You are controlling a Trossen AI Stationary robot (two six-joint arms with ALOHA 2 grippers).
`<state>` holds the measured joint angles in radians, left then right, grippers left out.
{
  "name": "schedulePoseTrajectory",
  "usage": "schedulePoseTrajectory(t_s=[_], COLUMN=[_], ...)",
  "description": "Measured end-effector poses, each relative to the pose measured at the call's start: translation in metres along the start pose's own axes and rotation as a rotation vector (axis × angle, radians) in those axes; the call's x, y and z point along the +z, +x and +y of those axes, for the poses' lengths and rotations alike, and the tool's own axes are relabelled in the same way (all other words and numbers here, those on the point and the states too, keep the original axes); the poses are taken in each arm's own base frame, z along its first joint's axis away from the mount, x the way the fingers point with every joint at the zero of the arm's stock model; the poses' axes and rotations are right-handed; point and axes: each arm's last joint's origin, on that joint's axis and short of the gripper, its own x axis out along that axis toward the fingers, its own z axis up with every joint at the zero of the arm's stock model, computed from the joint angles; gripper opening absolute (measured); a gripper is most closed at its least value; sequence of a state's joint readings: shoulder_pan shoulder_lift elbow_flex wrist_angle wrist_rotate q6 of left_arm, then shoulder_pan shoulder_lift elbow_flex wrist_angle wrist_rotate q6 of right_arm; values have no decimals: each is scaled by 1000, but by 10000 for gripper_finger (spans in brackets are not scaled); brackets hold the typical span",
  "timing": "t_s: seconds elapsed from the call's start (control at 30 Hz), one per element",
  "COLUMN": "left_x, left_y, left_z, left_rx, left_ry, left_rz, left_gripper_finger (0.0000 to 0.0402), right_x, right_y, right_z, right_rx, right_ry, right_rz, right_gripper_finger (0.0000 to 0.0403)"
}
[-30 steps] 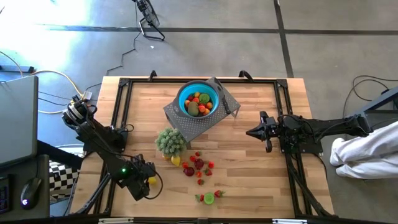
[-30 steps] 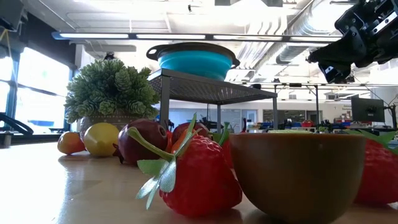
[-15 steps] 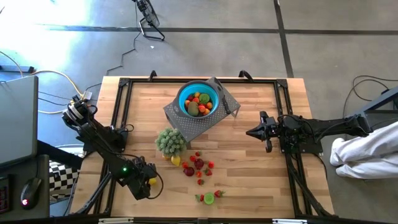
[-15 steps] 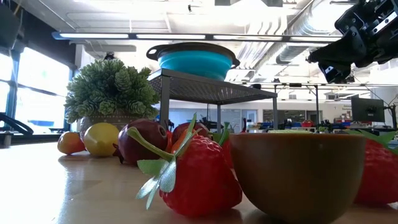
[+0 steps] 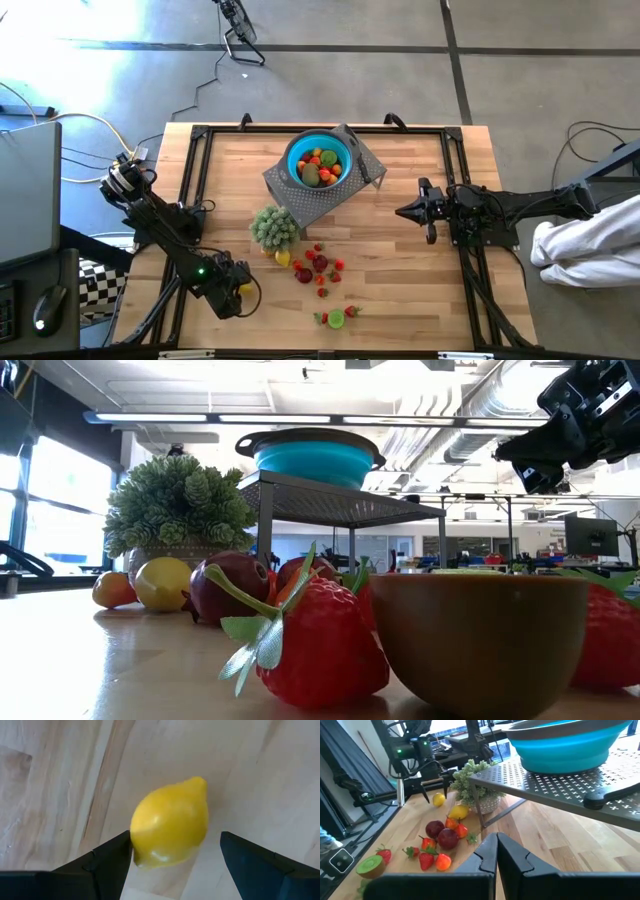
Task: Pick & Place Fruit
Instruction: Put the lemon into the blue strainer bowl on the shelf
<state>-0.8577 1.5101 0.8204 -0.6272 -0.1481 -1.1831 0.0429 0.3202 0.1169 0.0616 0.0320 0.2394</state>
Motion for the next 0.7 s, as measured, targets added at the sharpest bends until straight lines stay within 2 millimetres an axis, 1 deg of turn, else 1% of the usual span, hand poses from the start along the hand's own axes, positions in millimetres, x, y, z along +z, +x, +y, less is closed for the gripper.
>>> schedulePoseTrajectory(t_s=[0.2, 0.53, 0.7], left_x=[2, 2, 1], left_y=[0, 0, 9], left_z=[1, 1, 0], left_rx=[29, 34, 67], left_ry=[11, 35, 42], left_rz=[-67, -75, -61], left_gripper_finger=[294, 294, 294], right_x=[0, 0, 0], right_y=[0, 0, 0], right_z=[0, 0, 0], right_rx=[4, 4, 4], right_ry=[0, 0, 0], right_rz=[1, 2, 2], right_gripper_finger=[2, 3, 3])
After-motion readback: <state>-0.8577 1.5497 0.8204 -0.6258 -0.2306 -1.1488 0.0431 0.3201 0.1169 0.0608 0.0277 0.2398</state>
